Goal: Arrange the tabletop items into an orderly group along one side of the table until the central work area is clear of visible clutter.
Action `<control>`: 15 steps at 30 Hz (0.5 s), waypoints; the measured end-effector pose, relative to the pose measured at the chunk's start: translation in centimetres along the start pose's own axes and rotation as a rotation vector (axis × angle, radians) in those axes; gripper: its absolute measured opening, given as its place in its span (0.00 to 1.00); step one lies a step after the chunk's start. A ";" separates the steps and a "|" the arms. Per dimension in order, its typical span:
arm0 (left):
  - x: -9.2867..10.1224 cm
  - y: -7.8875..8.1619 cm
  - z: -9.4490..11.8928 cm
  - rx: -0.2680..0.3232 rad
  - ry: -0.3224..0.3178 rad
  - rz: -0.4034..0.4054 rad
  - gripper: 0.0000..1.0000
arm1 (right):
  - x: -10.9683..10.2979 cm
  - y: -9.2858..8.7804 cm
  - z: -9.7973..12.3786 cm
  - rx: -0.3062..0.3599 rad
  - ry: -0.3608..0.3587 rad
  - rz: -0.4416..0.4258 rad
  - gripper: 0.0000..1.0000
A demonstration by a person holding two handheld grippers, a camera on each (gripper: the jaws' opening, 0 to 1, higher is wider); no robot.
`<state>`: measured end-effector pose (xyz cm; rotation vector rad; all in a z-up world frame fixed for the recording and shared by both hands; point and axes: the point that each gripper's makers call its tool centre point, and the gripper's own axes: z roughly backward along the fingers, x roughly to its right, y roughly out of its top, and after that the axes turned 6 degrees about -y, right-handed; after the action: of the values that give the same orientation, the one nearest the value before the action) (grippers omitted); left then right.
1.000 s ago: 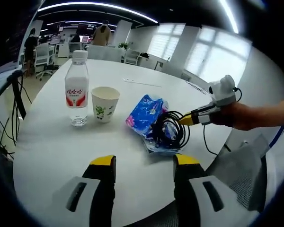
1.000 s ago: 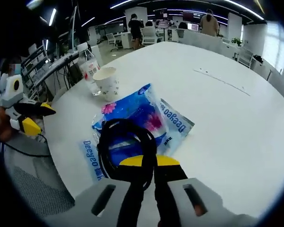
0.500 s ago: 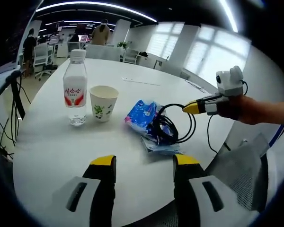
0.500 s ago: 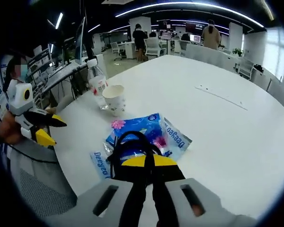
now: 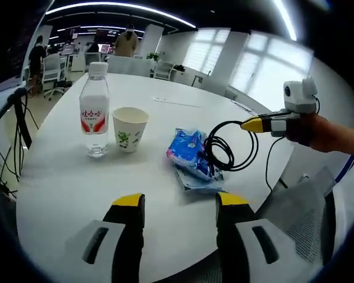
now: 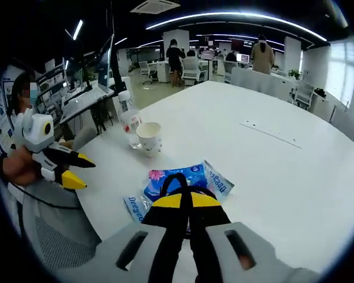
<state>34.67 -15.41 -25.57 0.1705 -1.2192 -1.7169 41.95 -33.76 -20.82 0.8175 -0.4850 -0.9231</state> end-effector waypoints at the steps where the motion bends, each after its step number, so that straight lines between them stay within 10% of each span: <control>1: 0.0 0.0 0.0 0.000 0.000 -0.001 0.48 | 0.3 0.1 0.3 0.004 -0.006 -0.003 0.00; 15: 0.0 0.0 0.0 0.000 -0.002 -0.002 0.48 | 4.5 0.0 4.0 0.042 -0.097 -0.116 0.00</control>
<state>34.66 -15.42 -25.60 0.1703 -1.2203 -1.7195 41.57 -39.19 -18.26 0.8487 -0.5478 -1.0661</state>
